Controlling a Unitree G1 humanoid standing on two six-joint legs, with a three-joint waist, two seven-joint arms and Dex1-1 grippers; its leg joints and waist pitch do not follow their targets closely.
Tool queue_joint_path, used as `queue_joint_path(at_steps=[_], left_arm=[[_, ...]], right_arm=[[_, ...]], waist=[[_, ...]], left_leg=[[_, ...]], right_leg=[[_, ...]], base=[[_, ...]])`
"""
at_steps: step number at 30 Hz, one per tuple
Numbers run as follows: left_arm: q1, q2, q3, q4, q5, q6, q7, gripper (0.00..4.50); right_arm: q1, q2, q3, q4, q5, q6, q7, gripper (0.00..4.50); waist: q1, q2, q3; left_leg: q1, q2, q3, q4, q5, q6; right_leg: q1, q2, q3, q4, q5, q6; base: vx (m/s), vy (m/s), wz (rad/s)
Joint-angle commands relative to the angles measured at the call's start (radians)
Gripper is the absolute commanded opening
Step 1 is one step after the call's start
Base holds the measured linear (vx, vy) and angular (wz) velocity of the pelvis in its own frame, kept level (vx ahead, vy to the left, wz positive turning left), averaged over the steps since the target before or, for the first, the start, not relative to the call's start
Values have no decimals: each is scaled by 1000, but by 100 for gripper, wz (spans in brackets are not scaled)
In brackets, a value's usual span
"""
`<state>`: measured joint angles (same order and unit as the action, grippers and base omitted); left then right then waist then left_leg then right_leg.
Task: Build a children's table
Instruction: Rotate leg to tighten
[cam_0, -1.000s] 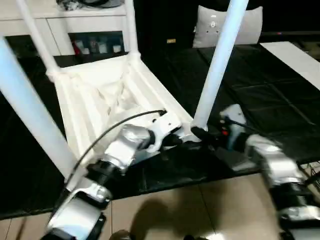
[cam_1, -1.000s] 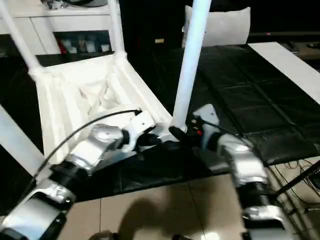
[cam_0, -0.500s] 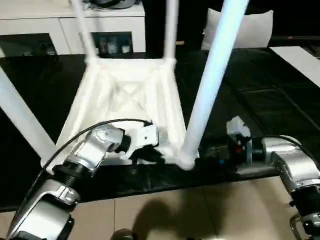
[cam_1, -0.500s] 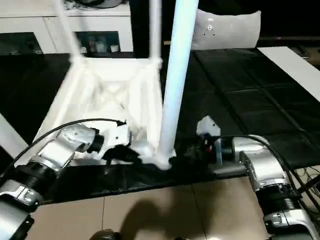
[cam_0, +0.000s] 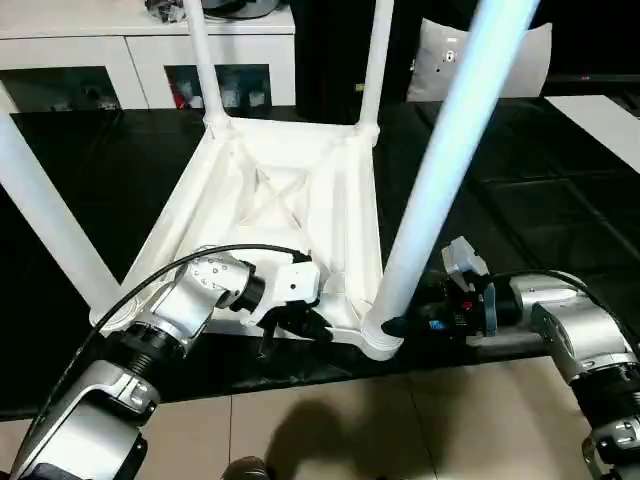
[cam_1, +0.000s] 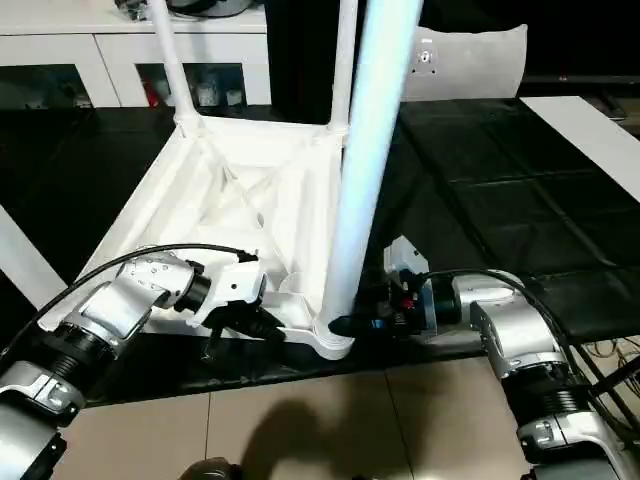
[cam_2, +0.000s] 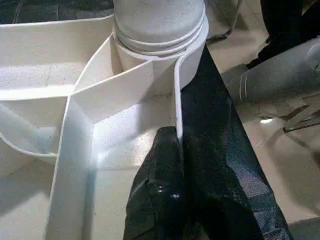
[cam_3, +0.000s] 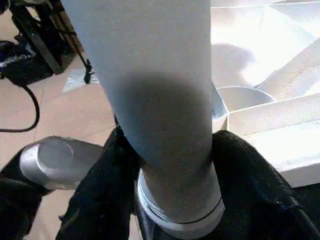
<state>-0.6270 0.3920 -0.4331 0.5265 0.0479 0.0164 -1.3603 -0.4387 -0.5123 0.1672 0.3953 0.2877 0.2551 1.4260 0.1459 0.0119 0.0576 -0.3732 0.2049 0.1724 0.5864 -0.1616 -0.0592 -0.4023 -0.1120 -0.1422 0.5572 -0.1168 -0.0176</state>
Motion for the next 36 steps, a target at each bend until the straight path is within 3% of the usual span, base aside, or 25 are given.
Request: queue_joint_path(at_steps=[1,4,6,8,10,11,12,13,14,15,16,17,18,19,20,21,23,24,25,27,33,36], left_arm=[[-1,-14,-13,-33,-7,2,-11,0],[-5,-29,9,-34,-15,64,27,0],[-9,-44,25,-39,-12,124,76,0],[-17,-88,57,-36,-5,207,182,0],[-27,-123,75,-24,1,250,256,0],[-32,-138,81,-17,3,265,284,0],[-37,-158,87,-11,4,284,315,0],[-47,-197,99,1,8,320,381,0],[-55,-227,108,10,11,347,433,0],[-55,-227,108,10,11,347,433,0],[-61,-243,113,16,13,360,463,0],[-70,-269,118,26,20,375,505,0],[-77,-291,115,35,30,380,536,0],[-79,-306,116,35,41,387,555,0],[-80,-315,118,35,45,390,562,0],[-80,-318,120,34,47,392,565,0],[-75,-317,114,23,45,382,551,0],[-70,-307,107,14,47,367,539,0],[-69,-302,105,12,48,359,535,0],[-66,-288,107,9,46,356,530,0],[-43,-199,80,6,67,266,433,0],[-39,-175,74,9,71,247,408,0]], right_arm=[[0,2,10,-29,29,29,28,201],[6,17,-6,-50,35,74,-29,195],[-4,52,-16,-50,0,122,-157,195],[-20,125,-38,-40,-37,166,-337,195],[-35,171,-57,-22,-50,192,-437,195],[-45,189,-66,-8,-53,203,-475,194],[-56,211,-76,10,-58,218,-521,194],[-76,257,-104,45,-70,239,-632,193],[-94,294,-135,78,-69,255,-725,193],[-94,294,-135,78,-69,255,-725,193],[-105,313,-155,99,-65,260,-775,193],[-119,333,-170,130,-74,237,-837,193],[-127,344,-170,155,-88,180,-863,193],[-129,356,-177,163,-93,156,-876,249],[-130,358,-175,164,-104,141,-881,262],[-130,358,-174,164,-111,135,-883,265],[-123,358,-176,149,-96,139,-847,284],[-115,355,-180,132,-87,124,-823,297],[-111,353,-180,125,-89,114,-816,305],[-98,334,-174,111,-90,105,-789,317],[-43,206,-164,64,-67,22,-604,384],[-29,170,-167,40,-53,13,-537,400]], waist=[[-6,-4,-75],[-6,-4,-73],[-10,-6,-71],[-22,-6,-64],[-43,-5,-59],[-63,-5,-57],[-73,-2,-56],[-93,9,-55],[-108,32,-49],[-108,32,-49],[-88,32,-42],[-93,-15,-55],[-97,-39,-53],[-80,-49,-46],[-62,-40,-62],[-58,-22,-59],[-58,-3,-72],[-56,1,-81],[-57,-1,-81],[-51,-3,-78],[-31,-2,-82],[-27,-1,-78]], left_leg=[[22,37,-8,-75,-357,12],[22,37,-9,-76,-350,10],[21,33,-9,-76,-358,4],[24,25,-13,-72,-392,-13],[32,17,-17,-63,-430,-30],[32,13,-22,-56,-461,-34],[37,13,-24,-52,-481,-33],[32,24,-33,-57,-529,-30],[8,74,-57,-107,-668,-31],[8,74,-57,-107,-668,-31],[-17,98,-43,-194,-856,-38],[49,44,-36,-124,-777,-61],[56,-3,-27,-62,-629,-72],[73,-44,-7,65,-323,-27],[-14,-24,-24,10,-170,-3],[-30,-9,-31,-30,-172,-17],[-10,11,-40,-50,-224,-23],[-9,25,-39,-62,-215,-17],[-11,26,-36,-62,-206,-9],[-2,23,-26,-60,-234,0],[0,25,-18,-56,-179,38],[3,28,-17,-59,-205,36]], right_leg=[[46,-54,51,-69,-477,-130],[46,-54,52,-67,-474,-132],[46,-54,50,-70,-508,-120],[41,-56,38,-88,-620,-72],[37,-53,16,-108,-703,-26],[37,-50,-6,-124,-745,10],[38,-48,-20,-134,-760,25],[55,-42,-43,-142,-747,49],[92,-32,-39,-79,-624,25],[92,-32,-39,-79,-624,25],[93,-1,33,108,-224,-48],[52,-36,81,30,-466,-54],[22,-70,67,-58,-738,-20],[-22,-116,60,-143,-1060,57],[67,-121,69,-87,-969,60],[61,-80,43,-83,-844,53],[56,-65,42,-69,-658,-7],[62,-49,49,-39,-399,-100],[64,-45,49,-34,-348,-122],[59,-47,54,-32,-298,-171],[67,-50,59,-24,-206,-197],[66,-52,58,-28,-246,-196]], base=[[0,0,0],[0,0,0],[0,0,0],[0,0,0],[-30,-1,-6],[0,0,0],[0,0,0],[0,0,0],[-56,32,-15],[-101,29,-19],[-83,6,-11],[0,0,0],[0,0,0],[-3,-72,-13],[19,-38,-26],[33,-36,-30],[40,-1,-12],[0,0,0],[0,0,0],[31,13,-1],[0,0,0],[0,0,0]])
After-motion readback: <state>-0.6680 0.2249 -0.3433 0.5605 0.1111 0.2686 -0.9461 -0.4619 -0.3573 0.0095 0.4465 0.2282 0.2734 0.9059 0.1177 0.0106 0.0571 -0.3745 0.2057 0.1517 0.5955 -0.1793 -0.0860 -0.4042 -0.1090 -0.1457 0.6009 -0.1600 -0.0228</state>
